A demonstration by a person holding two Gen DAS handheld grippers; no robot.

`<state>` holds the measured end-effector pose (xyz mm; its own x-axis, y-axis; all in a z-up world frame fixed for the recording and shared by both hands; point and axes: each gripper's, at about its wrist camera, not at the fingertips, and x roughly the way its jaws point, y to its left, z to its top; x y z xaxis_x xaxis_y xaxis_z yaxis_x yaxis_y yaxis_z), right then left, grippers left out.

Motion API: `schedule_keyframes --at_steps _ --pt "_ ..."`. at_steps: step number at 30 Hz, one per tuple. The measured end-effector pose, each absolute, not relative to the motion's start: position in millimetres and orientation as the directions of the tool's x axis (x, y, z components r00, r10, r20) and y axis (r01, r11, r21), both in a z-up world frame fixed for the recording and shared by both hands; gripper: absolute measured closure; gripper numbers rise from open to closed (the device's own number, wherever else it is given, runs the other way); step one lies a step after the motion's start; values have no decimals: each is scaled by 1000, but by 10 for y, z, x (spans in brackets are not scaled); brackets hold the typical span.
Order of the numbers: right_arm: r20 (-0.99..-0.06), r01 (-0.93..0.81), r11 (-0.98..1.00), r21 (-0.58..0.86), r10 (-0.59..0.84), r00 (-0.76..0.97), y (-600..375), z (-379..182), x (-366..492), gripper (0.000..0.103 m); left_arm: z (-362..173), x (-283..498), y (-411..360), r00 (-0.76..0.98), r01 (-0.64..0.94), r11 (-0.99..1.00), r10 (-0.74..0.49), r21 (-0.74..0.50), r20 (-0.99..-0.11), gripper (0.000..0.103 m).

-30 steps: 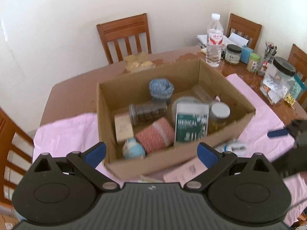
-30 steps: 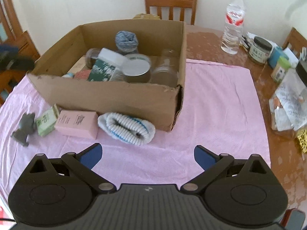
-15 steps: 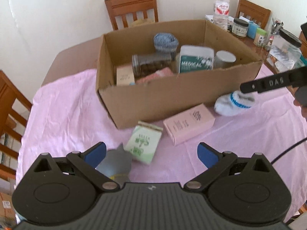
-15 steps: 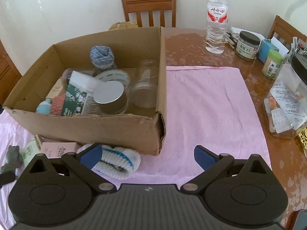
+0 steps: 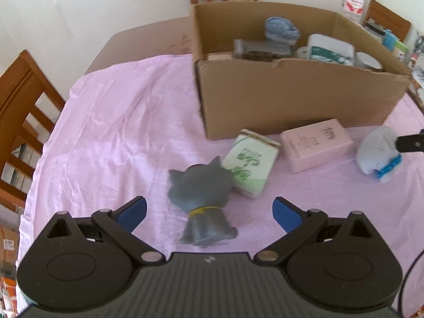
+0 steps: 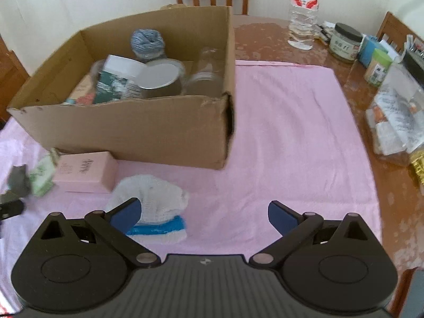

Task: Organize objects
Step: 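Grasp the grey cat figurine with the left tool while the right tool grasps the white-blue knit hat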

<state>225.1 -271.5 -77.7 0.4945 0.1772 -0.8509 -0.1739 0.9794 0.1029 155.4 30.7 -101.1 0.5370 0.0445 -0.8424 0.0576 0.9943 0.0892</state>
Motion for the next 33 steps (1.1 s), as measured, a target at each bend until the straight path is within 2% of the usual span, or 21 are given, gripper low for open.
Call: schedule_keyframes --at_steps 6,24,33 --pt "-842 -261 958 115 233 486 -2416 -839 2255 0 -1141 1569 364 523 68 993 51 101 -851 2" --pt "-874 -299 954 23 164 457 -2195 -1133 2201 0 -1264 1413 965 483 3 989 131 151 -866 2" --pt "-862 -344 939 -6 170 478 -2143 -1158 2094 0 -1317 1301 771 473 66 997 13 50 -881 2"
